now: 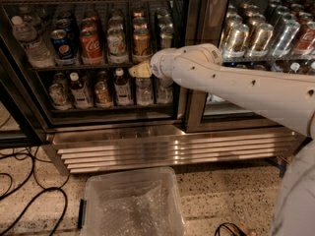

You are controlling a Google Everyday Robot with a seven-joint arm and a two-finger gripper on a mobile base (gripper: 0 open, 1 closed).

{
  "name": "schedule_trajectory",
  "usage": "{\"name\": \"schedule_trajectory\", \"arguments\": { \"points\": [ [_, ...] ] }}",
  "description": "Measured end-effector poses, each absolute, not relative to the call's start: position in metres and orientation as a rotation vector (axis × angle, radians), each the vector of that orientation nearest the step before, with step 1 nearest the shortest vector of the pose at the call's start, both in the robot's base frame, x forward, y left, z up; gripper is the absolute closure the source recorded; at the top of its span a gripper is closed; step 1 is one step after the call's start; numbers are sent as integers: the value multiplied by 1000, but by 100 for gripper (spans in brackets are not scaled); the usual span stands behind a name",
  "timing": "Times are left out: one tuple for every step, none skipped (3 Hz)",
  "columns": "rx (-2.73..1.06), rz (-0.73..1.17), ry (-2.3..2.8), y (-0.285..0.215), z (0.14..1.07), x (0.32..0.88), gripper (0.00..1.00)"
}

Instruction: Pick orange can from middle shelf of fridge

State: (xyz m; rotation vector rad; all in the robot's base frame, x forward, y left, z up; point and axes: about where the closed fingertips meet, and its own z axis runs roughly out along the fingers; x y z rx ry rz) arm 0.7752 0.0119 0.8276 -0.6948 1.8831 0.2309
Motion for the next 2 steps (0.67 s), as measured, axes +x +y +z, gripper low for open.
{"name": "schedule_trajectory", "arguments": {
  "points": [
    [-668, 240, 1869, 13, 829, 784, 13],
    [-661, 247, 1859, 18, 830, 792, 20]
  ]
}}
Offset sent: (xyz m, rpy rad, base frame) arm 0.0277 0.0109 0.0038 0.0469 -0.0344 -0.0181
